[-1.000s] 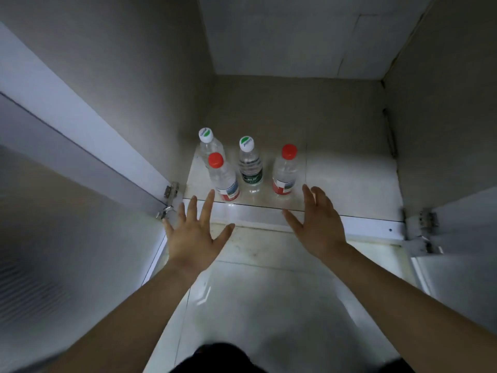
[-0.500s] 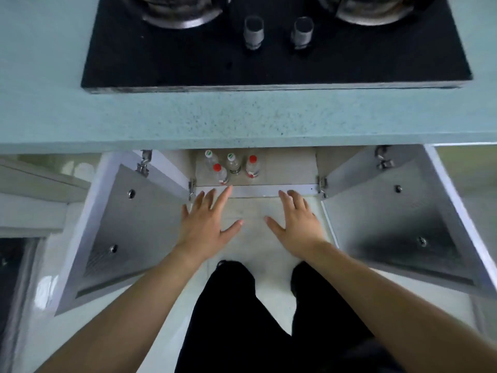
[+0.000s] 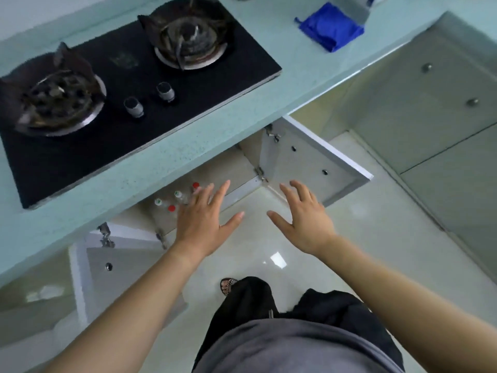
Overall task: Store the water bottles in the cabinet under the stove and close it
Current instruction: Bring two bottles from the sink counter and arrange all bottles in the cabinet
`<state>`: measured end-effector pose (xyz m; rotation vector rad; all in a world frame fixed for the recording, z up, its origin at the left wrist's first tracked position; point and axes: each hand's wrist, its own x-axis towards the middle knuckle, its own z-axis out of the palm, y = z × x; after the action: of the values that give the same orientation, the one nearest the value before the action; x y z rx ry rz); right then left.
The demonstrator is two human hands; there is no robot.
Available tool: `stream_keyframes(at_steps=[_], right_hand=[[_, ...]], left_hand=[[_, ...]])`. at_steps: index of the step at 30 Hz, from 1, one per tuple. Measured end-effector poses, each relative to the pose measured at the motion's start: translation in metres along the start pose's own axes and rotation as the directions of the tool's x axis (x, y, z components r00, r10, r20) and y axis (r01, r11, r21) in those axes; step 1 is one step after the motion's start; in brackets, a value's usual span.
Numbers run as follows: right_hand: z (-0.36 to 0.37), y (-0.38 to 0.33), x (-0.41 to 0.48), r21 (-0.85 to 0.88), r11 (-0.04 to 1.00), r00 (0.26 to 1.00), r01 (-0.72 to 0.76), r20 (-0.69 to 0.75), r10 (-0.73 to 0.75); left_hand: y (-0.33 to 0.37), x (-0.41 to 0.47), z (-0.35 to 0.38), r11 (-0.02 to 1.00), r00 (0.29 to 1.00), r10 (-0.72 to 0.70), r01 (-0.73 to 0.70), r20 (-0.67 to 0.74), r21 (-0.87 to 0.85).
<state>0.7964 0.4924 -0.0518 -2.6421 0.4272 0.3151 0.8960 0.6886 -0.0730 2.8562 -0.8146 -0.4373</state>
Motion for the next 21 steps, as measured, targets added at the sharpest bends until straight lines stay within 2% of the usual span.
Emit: stream_keyframes(at_steps=[6,12,17,21], right_hand=[[-0.022,0.073,-0.060,0.100,0.981,0.982,-0.166,-0.070,0.173],[-0.055,0.176,-0.142,0.186,0.935,0.931,-0.301,-0.157,0.330],[-0.081,0.263,-0.218,0.236,0.876,0.847,-0.420,-0.244,0.472],[-0.090,0.316,-0.272,0.294,0.808,0.761,-0.510,-0.284,0.584]], left_hand=[[0.093,-0.001,0.005,0.992,0.991,0.129,-0.129,0.032,-0.009],[0.230,-0.014,0.021,0.960,0.962,0.274,-0.273,0.013,-0.053],[0.353,-0.025,0.048,0.907,0.906,0.421,-0.420,0.036,-0.045],[0.435,-0.034,0.060,0.830,0.826,0.557,-0.556,0.087,-0.037]])
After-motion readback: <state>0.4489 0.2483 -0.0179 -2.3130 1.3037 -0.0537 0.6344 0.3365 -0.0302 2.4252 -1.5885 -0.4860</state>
